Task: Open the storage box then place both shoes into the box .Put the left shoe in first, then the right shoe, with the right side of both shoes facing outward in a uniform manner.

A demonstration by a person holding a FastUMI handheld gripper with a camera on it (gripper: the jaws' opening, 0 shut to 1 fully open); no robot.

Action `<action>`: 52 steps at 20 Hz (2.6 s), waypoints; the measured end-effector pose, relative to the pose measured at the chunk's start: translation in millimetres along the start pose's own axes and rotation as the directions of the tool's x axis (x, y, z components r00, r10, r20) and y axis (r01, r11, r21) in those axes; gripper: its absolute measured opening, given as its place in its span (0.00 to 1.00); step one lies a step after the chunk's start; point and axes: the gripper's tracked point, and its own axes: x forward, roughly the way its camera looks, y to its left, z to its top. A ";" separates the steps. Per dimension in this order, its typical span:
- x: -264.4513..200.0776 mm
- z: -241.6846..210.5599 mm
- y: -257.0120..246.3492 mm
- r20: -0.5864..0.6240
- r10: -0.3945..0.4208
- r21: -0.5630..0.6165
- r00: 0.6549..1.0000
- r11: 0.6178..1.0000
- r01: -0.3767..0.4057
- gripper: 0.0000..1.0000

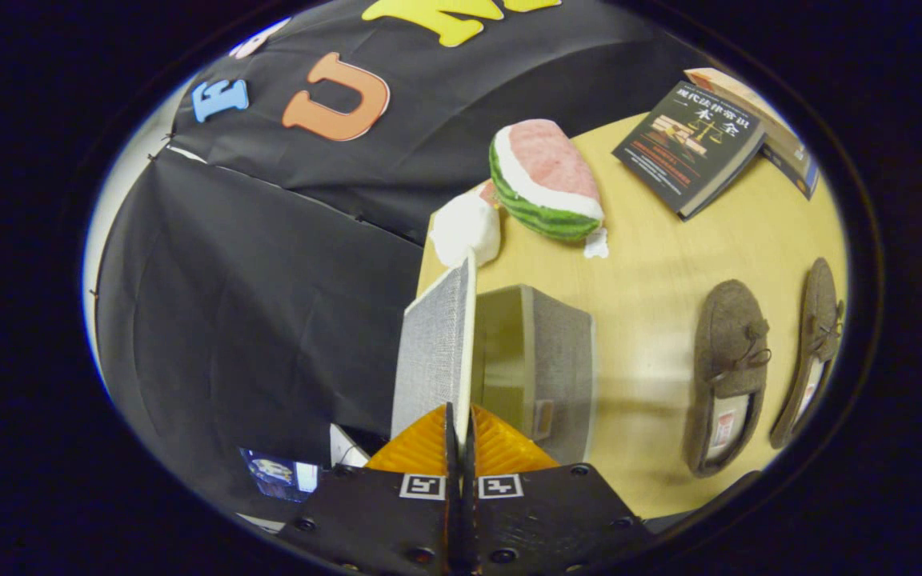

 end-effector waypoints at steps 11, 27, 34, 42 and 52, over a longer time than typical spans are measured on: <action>40.1 -9.8 142.1 -0.028 0.026 -0.061 0.999 0.998 -0.028 0.01; 89.4 -25.9 175.4 -0.058 -0.021 -0.161 0.998 0.987 0.011 0.96; 38.4 -1.2 69.8 -0.009 -0.127 -0.186 0.992 0.975 0.123 0.96; -29.8 17.8 -85.7 0.044 -0.242 -0.090 0.969 0.965 0.246 0.96; -53.2 -20.6 -249.3 -0.076 -0.412 -0.008 0.908 0.911 0.413 0.95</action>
